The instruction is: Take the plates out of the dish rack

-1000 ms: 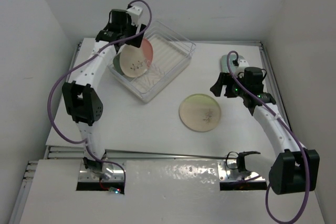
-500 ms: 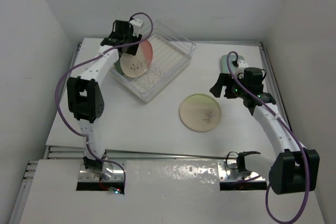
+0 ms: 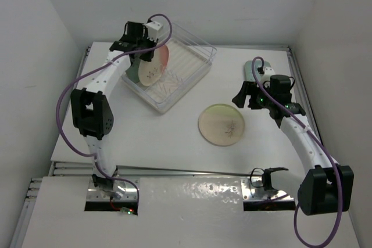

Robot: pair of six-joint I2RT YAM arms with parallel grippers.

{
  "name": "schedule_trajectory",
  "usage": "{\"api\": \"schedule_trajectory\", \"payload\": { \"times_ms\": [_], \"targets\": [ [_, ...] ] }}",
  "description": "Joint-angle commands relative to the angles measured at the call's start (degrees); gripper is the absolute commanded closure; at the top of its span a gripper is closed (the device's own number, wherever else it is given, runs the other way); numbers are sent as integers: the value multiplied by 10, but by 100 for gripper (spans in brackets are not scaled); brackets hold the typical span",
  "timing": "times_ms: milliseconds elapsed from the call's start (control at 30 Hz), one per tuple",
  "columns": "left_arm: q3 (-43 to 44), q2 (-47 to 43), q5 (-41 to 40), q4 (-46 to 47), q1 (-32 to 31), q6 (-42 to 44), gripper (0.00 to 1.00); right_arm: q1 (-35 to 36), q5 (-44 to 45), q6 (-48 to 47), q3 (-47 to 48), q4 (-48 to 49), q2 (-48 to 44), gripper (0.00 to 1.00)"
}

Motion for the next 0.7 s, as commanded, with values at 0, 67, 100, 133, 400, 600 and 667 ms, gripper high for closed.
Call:
{"api": "schedule_trajectory", "payload": {
  "times_ms": [0, 67, 100, 133, 400, 600, 667],
  "targets": [
    [27, -19, -46, 45, 9, 7, 100, -2, -7, 12, 19, 21, -5, 18],
    [55, -21, -29, 43, 8, 10, 100, -2, -9, 12, 20, 23, -3, 18],
    [67, -22, -29, 44, 7, 14, 100, -2, -10, 13, 20, 24, -3, 18],
    [93, -23, -30, 49, 5, 19, 100, -2, -11, 13, 21, 25, -2, 18],
    [166, -43, 6, 85, -6, 55, 100, -2, -18, 25, 25, 36, 2, 19],
    [157, -71, 32, 82, -10, 30, 100, -2, -18, 24, 25, 35, -1, 19],
    [159, -77, 32, 84, -14, 15, 100, -2, -18, 26, 24, 35, -1, 19]
  ]
}}
